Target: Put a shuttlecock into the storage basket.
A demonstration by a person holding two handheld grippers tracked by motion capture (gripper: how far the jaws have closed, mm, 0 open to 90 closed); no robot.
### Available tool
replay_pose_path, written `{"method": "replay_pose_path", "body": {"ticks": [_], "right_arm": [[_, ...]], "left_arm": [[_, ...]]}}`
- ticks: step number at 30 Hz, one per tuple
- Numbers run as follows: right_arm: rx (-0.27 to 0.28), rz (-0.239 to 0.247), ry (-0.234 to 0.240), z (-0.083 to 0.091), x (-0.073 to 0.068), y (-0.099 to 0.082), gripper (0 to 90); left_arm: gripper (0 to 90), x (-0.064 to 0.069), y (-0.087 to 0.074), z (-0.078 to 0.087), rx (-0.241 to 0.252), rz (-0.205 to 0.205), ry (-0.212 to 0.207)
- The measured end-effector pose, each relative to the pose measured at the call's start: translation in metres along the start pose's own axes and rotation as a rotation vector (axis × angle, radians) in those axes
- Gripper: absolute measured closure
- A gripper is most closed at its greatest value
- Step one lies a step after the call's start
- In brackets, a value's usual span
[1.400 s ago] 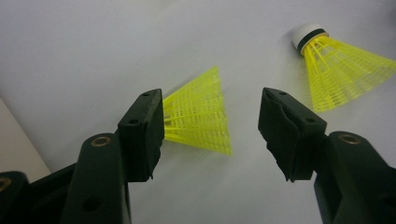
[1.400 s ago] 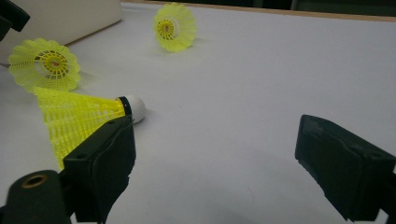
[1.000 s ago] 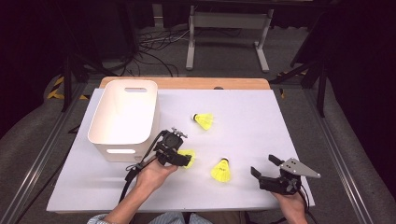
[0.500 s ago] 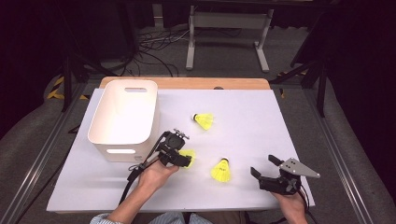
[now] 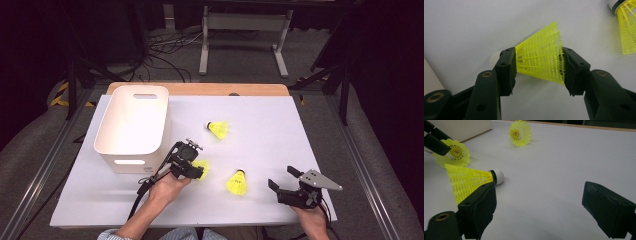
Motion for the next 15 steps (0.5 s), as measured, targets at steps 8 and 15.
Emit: {"method": "replay_pose_path", "body": {"ticks": [8,15], "right_arm": [[0.002,-0.001,0.002,0.0001,-0.0002,0.0002,12.7],[0.005,0.003,0.007,0.0001,-0.0011,0.0005,12.7]], "left_arm": [[57.1,0.0005,0.0004,0.002,0.007,-0.007,-0.001],[67.3,0.0016,0.0015,0.0031,0.011,-0.025,-0.005]]}}
Point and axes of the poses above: each handheld gripper's, and its own axes: z roughly backward along the jaws, y roughly out of its top, x roughly to its right, the point moved 4 cm from there along -z, roughly forward along the jaws, and after that the axes turned 6 degrees about x, right-handed, at the moved point
